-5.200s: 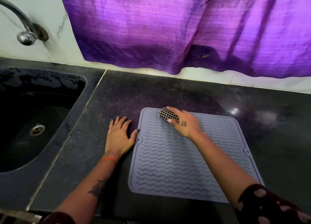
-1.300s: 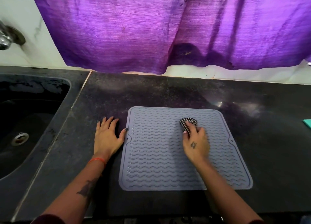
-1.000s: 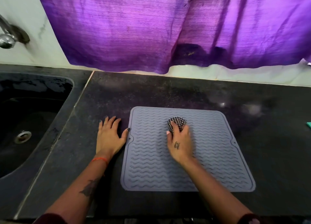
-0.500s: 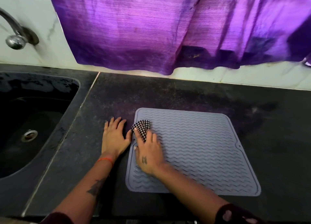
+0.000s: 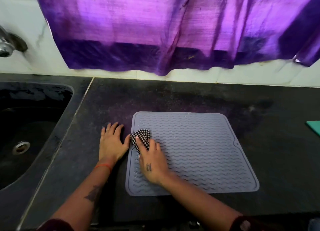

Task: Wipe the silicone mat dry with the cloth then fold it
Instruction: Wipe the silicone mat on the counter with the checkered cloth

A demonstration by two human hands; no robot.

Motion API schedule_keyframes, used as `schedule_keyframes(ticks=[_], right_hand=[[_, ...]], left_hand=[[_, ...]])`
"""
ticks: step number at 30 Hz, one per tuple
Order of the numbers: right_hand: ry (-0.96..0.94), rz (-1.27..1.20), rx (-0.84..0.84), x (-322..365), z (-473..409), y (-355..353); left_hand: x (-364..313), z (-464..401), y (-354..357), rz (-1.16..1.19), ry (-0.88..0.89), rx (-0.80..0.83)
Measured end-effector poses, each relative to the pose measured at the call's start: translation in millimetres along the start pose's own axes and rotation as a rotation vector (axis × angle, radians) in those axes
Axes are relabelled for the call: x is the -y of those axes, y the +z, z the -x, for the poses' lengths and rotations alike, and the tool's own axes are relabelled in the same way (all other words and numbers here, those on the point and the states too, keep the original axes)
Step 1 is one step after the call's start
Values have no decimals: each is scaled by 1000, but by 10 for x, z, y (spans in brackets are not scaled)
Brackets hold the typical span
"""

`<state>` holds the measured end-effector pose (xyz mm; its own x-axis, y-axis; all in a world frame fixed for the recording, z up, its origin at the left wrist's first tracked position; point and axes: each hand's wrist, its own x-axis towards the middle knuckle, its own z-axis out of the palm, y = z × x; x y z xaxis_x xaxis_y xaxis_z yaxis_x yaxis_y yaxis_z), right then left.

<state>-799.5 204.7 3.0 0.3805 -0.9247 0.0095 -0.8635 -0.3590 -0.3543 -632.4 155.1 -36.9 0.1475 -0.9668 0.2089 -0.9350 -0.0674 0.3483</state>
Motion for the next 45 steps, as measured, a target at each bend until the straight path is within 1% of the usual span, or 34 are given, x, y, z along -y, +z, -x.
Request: schedule_keyframes(ticks=[1, 3, 5, 7, 10, 11, 12, 14, 16, 17, 18, 20, 22, 25, 26, 28, 30, 32, 34, 36, 37, 42, 43, 45], right_hand=[[22, -22, -26, -31, 30, -29], [85, 16, -119, -127, 110, -72], [114, 88, -133, -283, 176, 18], [103, 170, -126, -352, 190, 28], [65, 83, -39, -325, 163, -95], [71, 78, -60, -362, 183, -136], [79, 73, -119, -434, 204, -159], [142, 143, -184, -603, 264, -199], [195, 224, -176, -768, 299, -175], [182, 251, -169, -798, 316, -186], [171, 248, -149, -802, 321, -221], [148, 158, -122, -816, 300, -283], [152, 137, -160, -885, 336, -338], [287, 204, -248, -1107, 477, -314], [303, 215, -248, -1183, 520, -297], [276, 211, -212, -1259, 549, -332], [245, 158, -160, -1339, 501, -409], [253, 100, -172, -1449, 480, -508], [323, 140, -229, -1588, 531, -562], [415, 201, -241, -1711, 618, -523], [423, 186, -245, -1737, 658, -499], [346, 106, -215, -1835, 658, -646], [365, 92, -259, -1866, 682, -683], [447, 142, -342, -1966, 773, -707]], left_hand=[[5, 3, -3, 3, 6, -10], [2, 5, -5, -2, 11, -14], [1, -3, -1, -7, 7, -5], [2, -9, 3, -10, 6, 2], [3, 3, -4, -18, 10, -2], [2, 7, -8, -20, 7, -4], [-2, 8, -10, -19, 4, -6], [-6, 5, -13, -15, 2, -8], [-6, 0, -8, -17, 2, -7], [-7, 0, -6, -20, 3, -7], [-6, 3, -7, -21, 2, -7], [-5, 17, -5, -20, 4, -7], [-2, 28, -9, -18, 5, -14], [-6, 26, -11, -22, 5, -20], [-7, 23, -9, -25, 9, -19], [-6, 14, -7, -30, 14, -16], [-4, 17, -6, -28, 17, -13], [-3, 22, -11, -25, 14, -16], [-7, 24, -15, -27, 11, -15], [-10, 21, -14, -33, 12, -13], [-9, 20, -12, -36, 14, -12], [-4, 23, -15, -42, 14, -5], [-8, 23, -20, -43, 13, -4], [-11, 19, -21, -45, 13, 0]])
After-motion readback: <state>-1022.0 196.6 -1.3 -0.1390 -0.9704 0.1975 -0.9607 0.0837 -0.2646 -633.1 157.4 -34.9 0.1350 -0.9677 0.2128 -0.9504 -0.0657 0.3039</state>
